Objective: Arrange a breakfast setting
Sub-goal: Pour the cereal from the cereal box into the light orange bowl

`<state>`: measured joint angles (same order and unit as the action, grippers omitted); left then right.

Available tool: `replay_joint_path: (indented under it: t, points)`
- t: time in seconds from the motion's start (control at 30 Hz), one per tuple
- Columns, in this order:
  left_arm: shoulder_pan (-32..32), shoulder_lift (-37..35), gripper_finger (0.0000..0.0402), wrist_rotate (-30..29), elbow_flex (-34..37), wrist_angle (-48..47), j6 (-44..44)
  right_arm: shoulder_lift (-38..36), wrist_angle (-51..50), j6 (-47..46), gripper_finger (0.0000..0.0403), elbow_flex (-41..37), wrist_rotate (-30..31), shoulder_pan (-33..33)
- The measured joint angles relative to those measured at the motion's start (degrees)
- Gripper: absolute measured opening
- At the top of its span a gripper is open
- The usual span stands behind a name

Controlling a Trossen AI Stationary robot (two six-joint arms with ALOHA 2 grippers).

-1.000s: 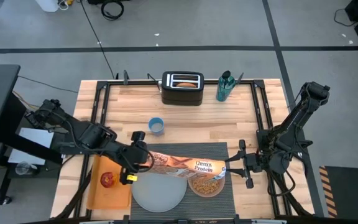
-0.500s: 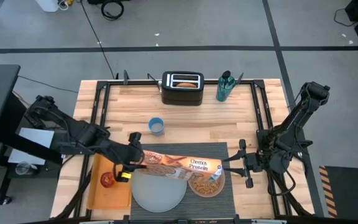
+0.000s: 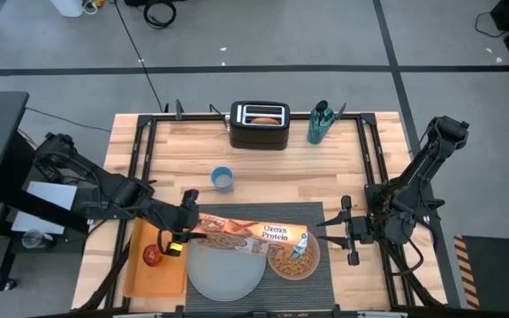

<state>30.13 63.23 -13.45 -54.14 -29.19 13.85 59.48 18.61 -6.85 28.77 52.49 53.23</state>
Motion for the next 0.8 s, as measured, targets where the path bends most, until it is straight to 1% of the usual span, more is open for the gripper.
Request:
replay_joint_path:
  t: [0.23,0.37,0.5,0.63,0.8]
  points:
    - [0.00,-3.96,0.0173,-0.54,7.27,9.35,-3.62,0.00,-0.02,0.63,0.0151,0.00,0.59,0.00]
    - [0.00,-4.46,0.0173,-0.51,11.13,13.92,-5.35,0.00,0.00,0.74,0.0151,0.00,0.61,0.00]
    - [-0.23,-4.87,0.0173,-0.55,14.55,17.82,-7.54,0.00,0.37,3.36,0.0151,0.00,0.61,0.00]
    - [-1.21,-6.71,0.0173,-0.60,19.09,25.57,-11.31,0.01,1.50,5.60,0.0151,0.00,1.64,0.05]
    - [-2.70,-9.28,0.0173,1.11,25.65,34.83,-13.24,-0.02,3.74,7.10,0.0151,0.00,2.67,0.87]
